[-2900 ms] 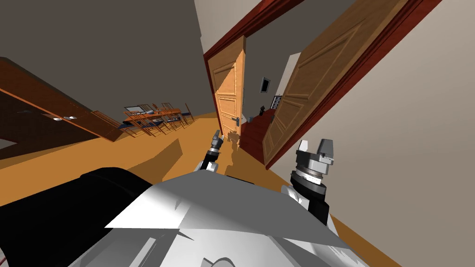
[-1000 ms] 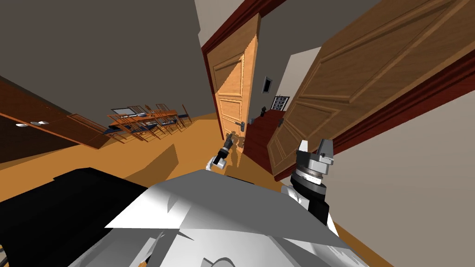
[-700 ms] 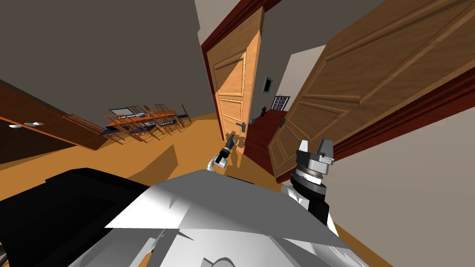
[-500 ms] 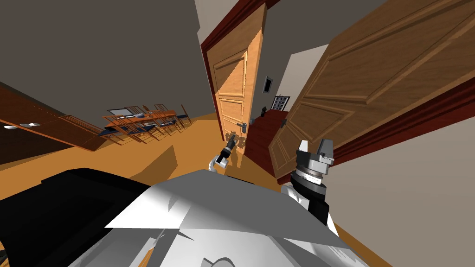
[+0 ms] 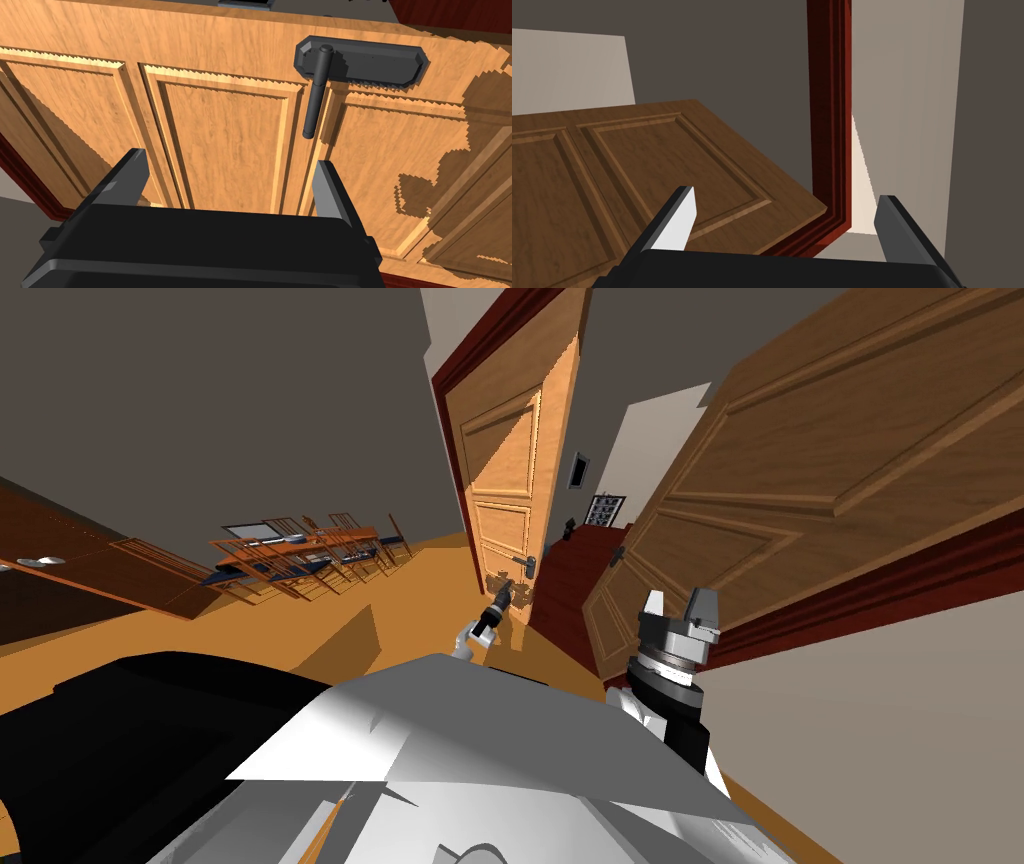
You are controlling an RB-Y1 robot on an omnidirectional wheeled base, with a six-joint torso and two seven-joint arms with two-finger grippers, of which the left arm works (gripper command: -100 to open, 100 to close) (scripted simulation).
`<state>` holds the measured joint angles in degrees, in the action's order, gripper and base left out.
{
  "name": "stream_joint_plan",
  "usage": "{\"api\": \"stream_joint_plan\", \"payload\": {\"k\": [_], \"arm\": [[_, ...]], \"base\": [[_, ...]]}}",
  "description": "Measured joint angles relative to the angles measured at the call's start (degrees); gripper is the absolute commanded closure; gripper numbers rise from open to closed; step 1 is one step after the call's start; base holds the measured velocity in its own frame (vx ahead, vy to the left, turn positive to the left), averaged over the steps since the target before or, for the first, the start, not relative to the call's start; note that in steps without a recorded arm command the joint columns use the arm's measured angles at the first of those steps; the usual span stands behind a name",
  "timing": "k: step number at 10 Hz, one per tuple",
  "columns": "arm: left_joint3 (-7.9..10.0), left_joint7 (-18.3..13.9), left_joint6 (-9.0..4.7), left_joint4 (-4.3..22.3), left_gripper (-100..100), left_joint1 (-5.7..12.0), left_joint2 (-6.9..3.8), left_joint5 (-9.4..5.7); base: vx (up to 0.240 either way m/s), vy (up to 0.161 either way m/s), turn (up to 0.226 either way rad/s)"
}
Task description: Push the door open
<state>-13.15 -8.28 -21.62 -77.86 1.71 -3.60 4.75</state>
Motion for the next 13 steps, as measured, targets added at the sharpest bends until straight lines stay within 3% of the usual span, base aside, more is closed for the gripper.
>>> {"api": "stream_joint_plan", "payload": {"k": [5, 7, 9, 13], "arm": [[-1.16, -0.3, 0.13, 6.7, -100, 4.43, 0.94, 0.29], [-1.59, -0.3, -0.18, 10.5, -100, 6.80, 1.70, 0.42], [-2.61, -0.5, 0.54, 12.6, -100, 8.26, 2.30, 0.68], [-3.31, -0.6, 0.32, 17.9, -100, 11.59, 3.64, 0.88]], "base": [[0.100, 0.086, -0.009], [0.144, 0.139, -0.020], [0.145, 0.128, -0.009], [0.113, 0.092, -0.009]]}}
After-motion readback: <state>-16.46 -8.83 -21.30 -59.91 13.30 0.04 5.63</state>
